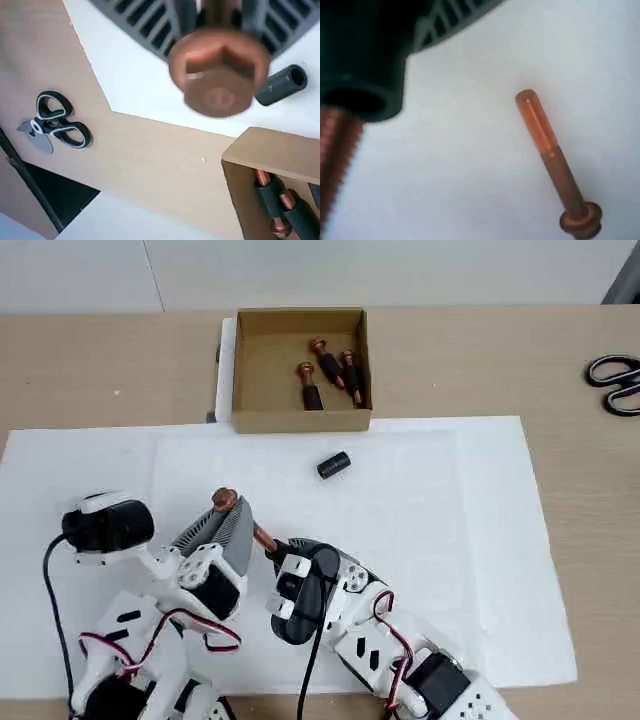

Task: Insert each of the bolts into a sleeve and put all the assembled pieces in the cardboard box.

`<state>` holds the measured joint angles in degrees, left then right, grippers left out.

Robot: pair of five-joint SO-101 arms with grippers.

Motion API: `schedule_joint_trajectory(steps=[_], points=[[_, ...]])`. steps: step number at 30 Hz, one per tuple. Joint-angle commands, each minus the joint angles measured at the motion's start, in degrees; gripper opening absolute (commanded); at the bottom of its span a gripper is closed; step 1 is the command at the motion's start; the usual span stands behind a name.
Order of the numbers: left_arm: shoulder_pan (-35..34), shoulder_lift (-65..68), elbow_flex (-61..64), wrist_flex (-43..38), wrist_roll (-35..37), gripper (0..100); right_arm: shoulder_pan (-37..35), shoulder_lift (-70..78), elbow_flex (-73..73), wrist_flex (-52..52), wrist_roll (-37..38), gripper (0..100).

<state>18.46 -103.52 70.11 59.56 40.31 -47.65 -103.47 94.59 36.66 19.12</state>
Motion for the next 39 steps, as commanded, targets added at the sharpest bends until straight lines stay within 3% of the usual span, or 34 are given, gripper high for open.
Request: schedule_joint_trajectory(steps=[1, 16, 26, 39], points=[[0.2, -0.2, 0.1, -1.6, 0.2, 1, 0.3, -0.5, -3.5, -1.9, 0.6, 0.4], [0.4, -0.3, 2.1, -1.8, 0.1, 1, 0.3, -0.5, -5.9, -1.8, 0.7, 0.4], [7.1, -0.3, 2.2, 3.3, -6.6, 1, 2.9, -0.5, -7.1, -1.8, 0.8, 0.4], [7.4, -0.2, 4.4, 5.9, -11.0, 1, 5.0, -0.5, -9.8, -1.8, 0.8, 0.4]])
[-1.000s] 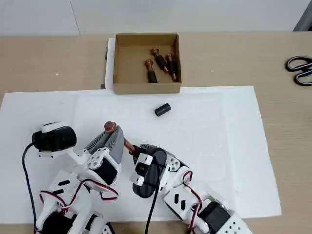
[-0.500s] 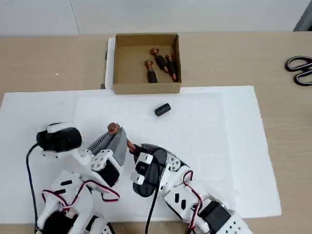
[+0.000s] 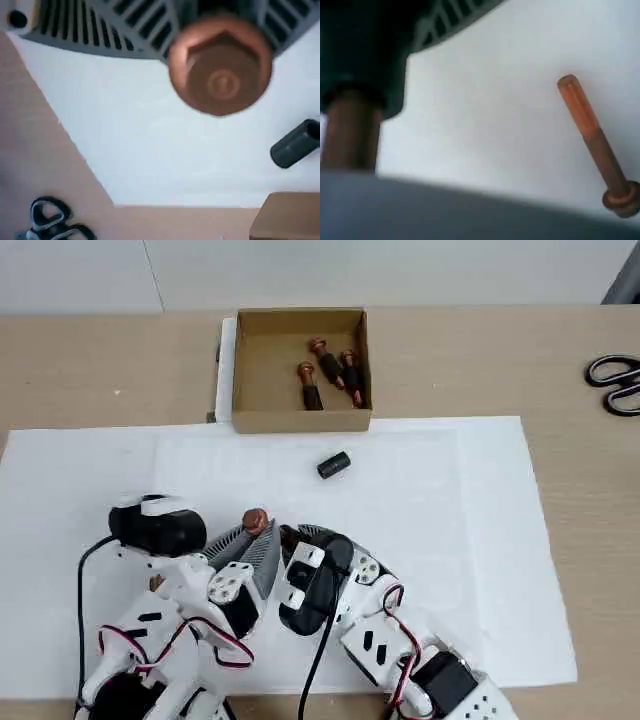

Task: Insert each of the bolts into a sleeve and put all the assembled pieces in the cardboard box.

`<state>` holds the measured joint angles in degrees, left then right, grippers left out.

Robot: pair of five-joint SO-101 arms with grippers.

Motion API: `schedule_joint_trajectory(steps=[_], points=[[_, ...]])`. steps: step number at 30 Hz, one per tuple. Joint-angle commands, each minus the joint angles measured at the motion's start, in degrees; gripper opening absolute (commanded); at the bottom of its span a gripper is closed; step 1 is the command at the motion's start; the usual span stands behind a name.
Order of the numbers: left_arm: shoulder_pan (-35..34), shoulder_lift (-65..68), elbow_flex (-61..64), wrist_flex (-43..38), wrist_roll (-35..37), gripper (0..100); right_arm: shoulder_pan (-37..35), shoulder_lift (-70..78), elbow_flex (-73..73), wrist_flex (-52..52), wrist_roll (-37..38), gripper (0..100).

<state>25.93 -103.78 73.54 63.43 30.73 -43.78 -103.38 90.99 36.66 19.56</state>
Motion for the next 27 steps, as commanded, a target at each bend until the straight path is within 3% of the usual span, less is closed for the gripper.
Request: schedule_joint_trajectory(steps=[1, 9, 12, 23, 27], points=[[-0.1, 0.1, 1.3, 2.1, -1.5, 1, 1.0, -0.6, -6.3, -1.8, 0.4, 0.4], [4.7, 0.0, 3.8, 2.5, -3.2, 1, 1.0, -0.6, -6.4, -1.8, 0.4, 0.4], [4.8, 0.0, 5.6, 2.6, -6.1, 1, 1.0, -0.6, -7.4, -1.8, 0.4, 0.4], [4.6, -0.1, 5.7, 3.3, -6.3, 1, 1.2, -0.6, -7.6, -1.7, 0.4, 0.4], [4.6, -0.1, 5.7, 3.5, -6.3, 15, 1.2, -0.6, -7.5, -1.6, 0.4, 0.4]])
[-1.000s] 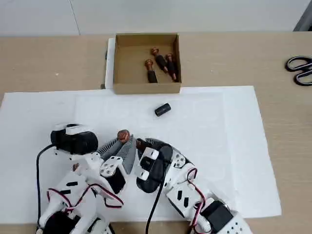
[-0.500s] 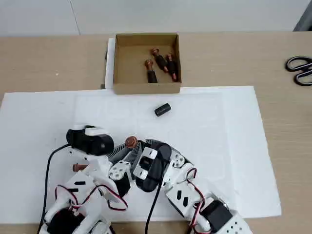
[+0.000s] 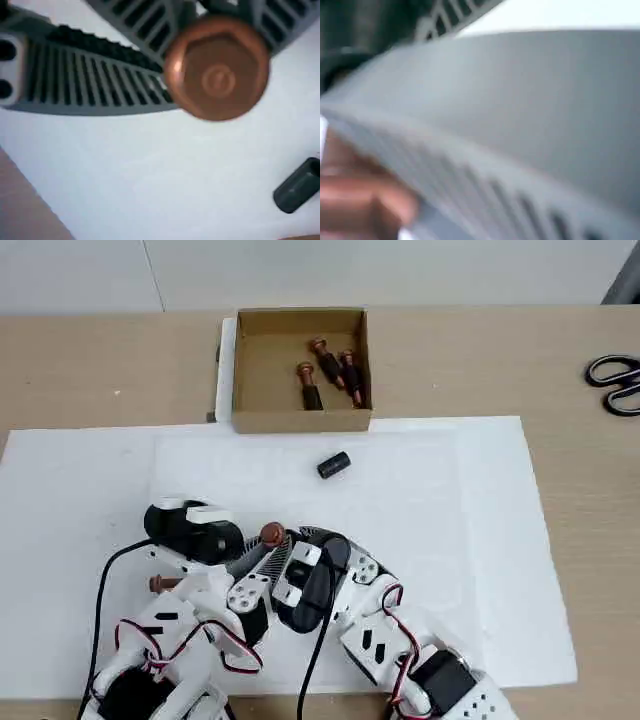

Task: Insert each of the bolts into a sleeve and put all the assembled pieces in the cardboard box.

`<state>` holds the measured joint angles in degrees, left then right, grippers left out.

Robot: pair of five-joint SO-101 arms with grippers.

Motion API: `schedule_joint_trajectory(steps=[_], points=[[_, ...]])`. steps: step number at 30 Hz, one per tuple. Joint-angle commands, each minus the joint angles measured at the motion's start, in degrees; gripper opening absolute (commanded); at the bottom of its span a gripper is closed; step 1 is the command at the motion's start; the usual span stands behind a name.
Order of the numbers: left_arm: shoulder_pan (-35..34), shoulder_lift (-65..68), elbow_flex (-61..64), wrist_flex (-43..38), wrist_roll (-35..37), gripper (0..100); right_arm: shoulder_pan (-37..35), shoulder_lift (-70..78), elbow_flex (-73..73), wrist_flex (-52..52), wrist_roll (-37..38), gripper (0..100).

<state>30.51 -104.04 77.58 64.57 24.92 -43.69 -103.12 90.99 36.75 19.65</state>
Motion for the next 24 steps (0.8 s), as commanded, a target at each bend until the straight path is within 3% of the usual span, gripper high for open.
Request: schedule_joint_trajectory(steps=[1, 3, 20, 24], points=[[0.0, 0.3, 1.7, 2.5, -0.5, 20, 1.1, -0.8, -7.4, -1.7, 0.4, 0.4], [0.0, 0.3, 2.4, 2.5, -0.5, 25, 1.1, -0.8, -7.3, -1.7, 0.4, 0.4], [-0.1, 0.3, -3.4, 2.5, -0.7, 25, 1.3, -0.8, -4.2, -1.9, 0.4, 0.4], [-1.1, 0.2, -4.8, 2.0, -2.2, 17, 2.3, -0.8, -4.1, -1.9, 0.3, 0.4]])
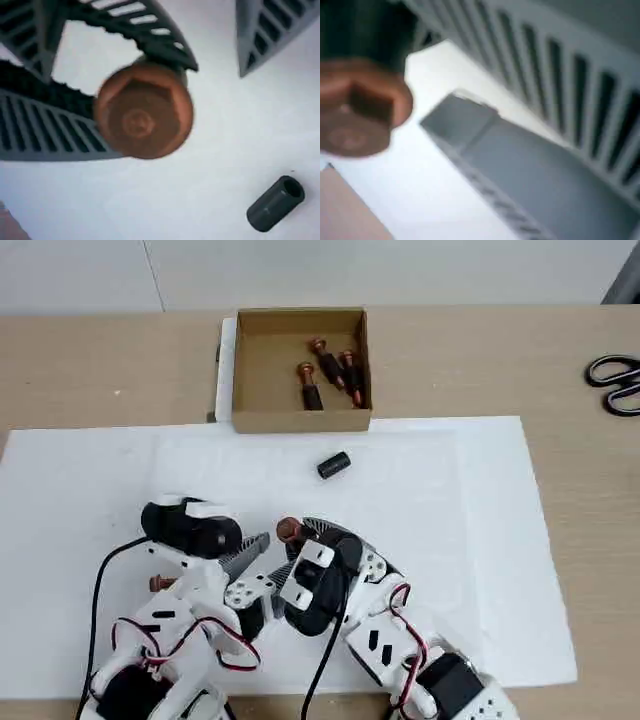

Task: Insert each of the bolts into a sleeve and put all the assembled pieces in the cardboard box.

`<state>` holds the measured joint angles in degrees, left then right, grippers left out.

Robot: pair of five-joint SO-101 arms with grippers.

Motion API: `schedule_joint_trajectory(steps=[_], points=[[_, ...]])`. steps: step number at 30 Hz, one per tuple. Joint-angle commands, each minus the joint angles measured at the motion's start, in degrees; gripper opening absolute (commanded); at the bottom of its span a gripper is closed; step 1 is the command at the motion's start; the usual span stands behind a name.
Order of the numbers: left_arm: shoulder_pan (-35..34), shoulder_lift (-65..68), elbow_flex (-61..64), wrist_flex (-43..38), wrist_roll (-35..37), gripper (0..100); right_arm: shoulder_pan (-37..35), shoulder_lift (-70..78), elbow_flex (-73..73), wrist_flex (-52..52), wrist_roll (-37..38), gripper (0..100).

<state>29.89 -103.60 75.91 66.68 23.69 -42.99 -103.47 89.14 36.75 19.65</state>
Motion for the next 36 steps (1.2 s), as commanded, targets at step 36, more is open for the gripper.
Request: schedule_joint_trajectory(steps=[36], points=[[-31.0, -0.1, 0.9, -2.9, -15.0, 1, 26.9, 1.5, -2.6, 6.4, -14.3, 0.4]])
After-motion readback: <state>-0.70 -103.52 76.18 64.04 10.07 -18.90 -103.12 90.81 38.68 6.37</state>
